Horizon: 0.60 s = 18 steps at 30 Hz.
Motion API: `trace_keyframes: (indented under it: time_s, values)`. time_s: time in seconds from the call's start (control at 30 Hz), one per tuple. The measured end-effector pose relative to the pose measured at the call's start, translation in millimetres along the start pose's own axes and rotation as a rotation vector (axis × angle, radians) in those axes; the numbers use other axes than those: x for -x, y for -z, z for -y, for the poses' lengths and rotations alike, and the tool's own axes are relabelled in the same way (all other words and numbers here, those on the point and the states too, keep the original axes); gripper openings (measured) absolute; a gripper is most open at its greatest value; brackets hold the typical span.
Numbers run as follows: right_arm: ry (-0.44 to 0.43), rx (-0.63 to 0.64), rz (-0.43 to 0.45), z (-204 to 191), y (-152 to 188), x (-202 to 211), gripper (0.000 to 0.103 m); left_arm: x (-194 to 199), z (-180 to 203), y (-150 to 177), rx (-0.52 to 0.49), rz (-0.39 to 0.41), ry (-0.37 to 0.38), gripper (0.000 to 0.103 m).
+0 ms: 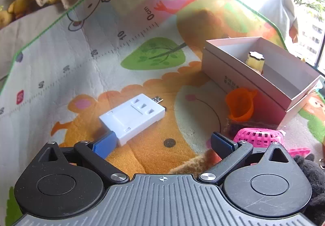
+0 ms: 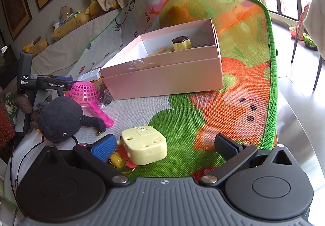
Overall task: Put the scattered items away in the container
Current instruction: 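Align the left tool fingers around the white plastic device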
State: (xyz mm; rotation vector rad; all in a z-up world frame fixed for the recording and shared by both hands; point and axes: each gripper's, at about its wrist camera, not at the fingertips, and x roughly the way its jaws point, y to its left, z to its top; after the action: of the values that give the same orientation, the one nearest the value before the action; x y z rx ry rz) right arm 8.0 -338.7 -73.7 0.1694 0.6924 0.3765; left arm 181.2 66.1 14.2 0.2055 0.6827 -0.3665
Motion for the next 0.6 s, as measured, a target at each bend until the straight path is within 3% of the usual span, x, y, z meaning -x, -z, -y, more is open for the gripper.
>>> trace_keyframes:
  time_s: [0.13,0.27,0.3,0.4,0.47,0.53,0.6]
  values:
    - [-0.001,-0.001,0.000,-0.2,-0.3,-0.9,0.103,-15.4,-8.3,-7.5,0.012,-0.012,-0.119,0.101]
    - [-0.001,-0.002,0.000,0.1,-0.2,-1.0,0.103,-35.8,-24.9,-17.0,0.058,-0.069,-0.127,0.101]
    - [-0.003,-0.004,0.001,0.5,-0.1,-1.1,0.103,-38.7,-27.1,-18.3,0.089,-0.087,-0.105,0.101]
    - [-0.005,-0.005,0.000,0.8,-0.8,-1.6,0.103,-30.3,-18.9,-17.6,0.169,-0.080,0.062,0.101]
    - [-0.005,-0.002,-0.002,0.3,-1.6,-2.5,0.103,-19.0,-0.3,-16.8,0.139,-0.051,0.152,0.101]
    - [-0.006,-0.002,-0.003,-0.2,-1.9,-3.3,0.103,-8.1,20.0,-18.0,0.049,-0.019,0.146,0.101]
    - [-0.009,-0.004,-0.002,0.0,-2.3,-3.8,0.103,-5.6,31.4,-22.0,-0.024,-0.010,0.081,0.101]
